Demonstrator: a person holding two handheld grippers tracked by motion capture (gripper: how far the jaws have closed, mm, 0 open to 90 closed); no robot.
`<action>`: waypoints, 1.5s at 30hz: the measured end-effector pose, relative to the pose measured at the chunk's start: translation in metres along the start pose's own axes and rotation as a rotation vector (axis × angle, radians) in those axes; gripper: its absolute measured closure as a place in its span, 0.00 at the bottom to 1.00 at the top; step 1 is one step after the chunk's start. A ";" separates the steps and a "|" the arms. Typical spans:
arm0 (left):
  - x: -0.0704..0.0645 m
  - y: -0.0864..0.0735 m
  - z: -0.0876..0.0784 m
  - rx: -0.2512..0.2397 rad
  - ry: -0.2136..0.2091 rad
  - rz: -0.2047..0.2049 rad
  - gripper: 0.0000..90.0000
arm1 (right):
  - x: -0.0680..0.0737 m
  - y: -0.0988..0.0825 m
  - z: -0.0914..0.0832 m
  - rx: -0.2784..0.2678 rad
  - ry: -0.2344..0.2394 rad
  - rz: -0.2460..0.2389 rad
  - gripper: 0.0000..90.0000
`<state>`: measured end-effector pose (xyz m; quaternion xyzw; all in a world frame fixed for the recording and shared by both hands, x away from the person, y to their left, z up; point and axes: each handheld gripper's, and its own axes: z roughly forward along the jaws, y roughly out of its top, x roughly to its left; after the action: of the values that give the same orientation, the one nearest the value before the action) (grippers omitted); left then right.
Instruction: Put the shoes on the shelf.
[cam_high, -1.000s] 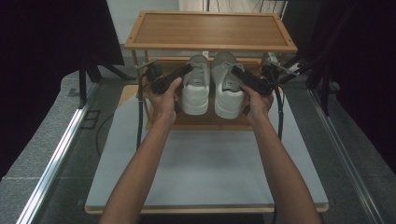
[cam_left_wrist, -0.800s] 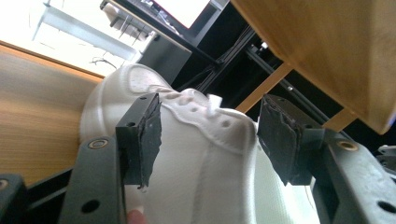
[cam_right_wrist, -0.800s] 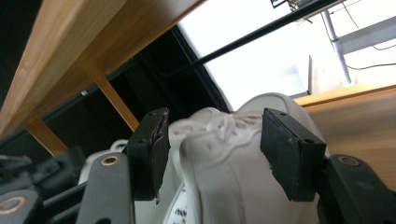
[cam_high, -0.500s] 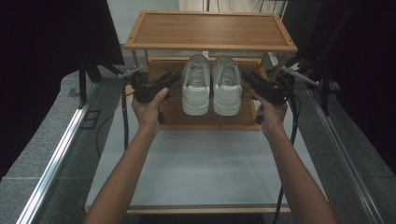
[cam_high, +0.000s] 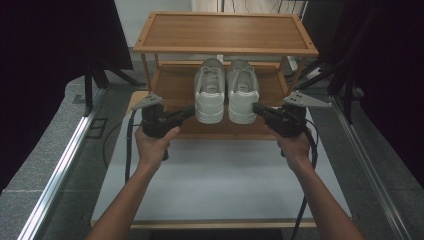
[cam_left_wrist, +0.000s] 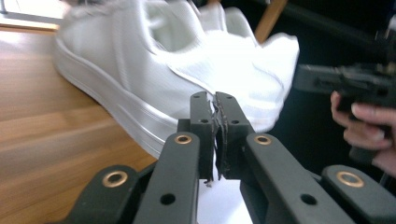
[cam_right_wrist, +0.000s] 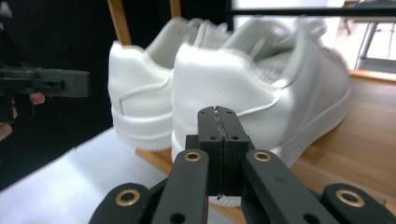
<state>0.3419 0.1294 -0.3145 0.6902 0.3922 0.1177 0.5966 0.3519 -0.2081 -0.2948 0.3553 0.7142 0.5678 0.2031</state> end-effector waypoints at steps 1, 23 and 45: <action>-0.002 -0.001 0.005 0.015 0.004 0.012 0.98 | 0.001 -0.001 0.003 0.016 0.003 -0.006 0.99; -0.002 0.006 0.035 0.044 -0.003 -0.023 1.00 | -0.005 0.003 0.021 -0.001 -0.002 0.005 0.99; 0.008 0.013 0.044 0.062 -0.009 -0.036 1.00 | -0.013 0.002 0.029 -0.021 0.006 0.042 0.97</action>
<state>0.3801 0.1028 -0.3169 0.7016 0.4052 0.0916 0.5790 0.3811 -0.1984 -0.3019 0.3662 0.7013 0.5804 0.1927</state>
